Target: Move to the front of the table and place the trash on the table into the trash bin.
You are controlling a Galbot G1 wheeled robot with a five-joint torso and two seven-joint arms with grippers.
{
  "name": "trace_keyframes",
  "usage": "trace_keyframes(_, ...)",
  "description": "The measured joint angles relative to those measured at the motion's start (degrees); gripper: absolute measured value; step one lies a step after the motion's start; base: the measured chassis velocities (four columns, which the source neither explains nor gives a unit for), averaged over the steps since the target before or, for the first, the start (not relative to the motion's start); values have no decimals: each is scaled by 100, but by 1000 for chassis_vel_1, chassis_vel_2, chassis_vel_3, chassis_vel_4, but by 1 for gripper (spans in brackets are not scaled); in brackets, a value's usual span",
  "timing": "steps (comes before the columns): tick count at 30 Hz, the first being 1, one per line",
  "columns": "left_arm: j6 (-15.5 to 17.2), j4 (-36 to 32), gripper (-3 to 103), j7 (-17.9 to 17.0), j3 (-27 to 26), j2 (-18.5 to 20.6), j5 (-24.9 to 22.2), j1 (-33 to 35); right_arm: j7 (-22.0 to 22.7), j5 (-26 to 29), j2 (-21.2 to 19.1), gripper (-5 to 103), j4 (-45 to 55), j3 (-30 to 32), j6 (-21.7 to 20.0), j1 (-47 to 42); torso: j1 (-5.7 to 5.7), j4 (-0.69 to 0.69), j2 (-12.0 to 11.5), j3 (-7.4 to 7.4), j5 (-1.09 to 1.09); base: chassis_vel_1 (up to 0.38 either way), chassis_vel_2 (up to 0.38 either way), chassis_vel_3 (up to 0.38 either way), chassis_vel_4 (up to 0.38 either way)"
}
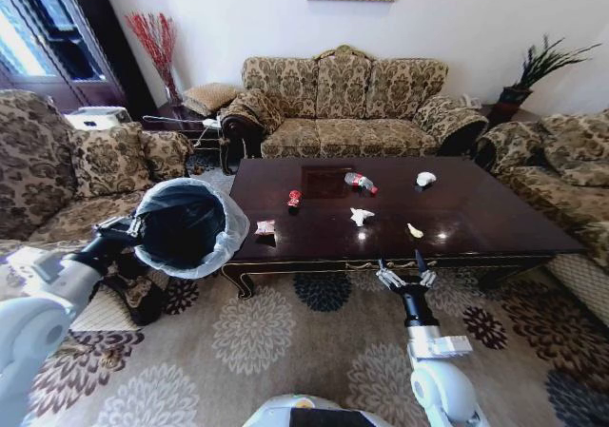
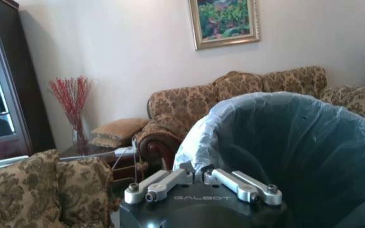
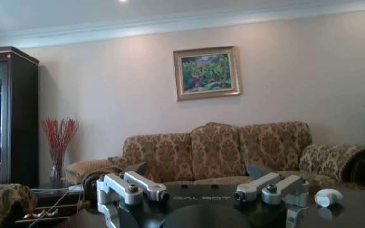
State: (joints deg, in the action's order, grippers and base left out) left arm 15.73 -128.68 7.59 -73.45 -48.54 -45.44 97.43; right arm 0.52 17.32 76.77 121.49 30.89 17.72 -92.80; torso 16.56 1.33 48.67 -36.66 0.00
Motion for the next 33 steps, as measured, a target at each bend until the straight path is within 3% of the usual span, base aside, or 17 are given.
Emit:
trace_keyframes(22,0,0,3,0,0,-1,0,0,0,1,0,100,0,0,0,-1,-1,0,0,0,-1,-8,11,12,-9)
trace_keyframes(33,0,0,3,0,0,-1,0,1,0,0,0,100,0,0,0,0,1,-3,1,0,0,-179,161,181,-164)
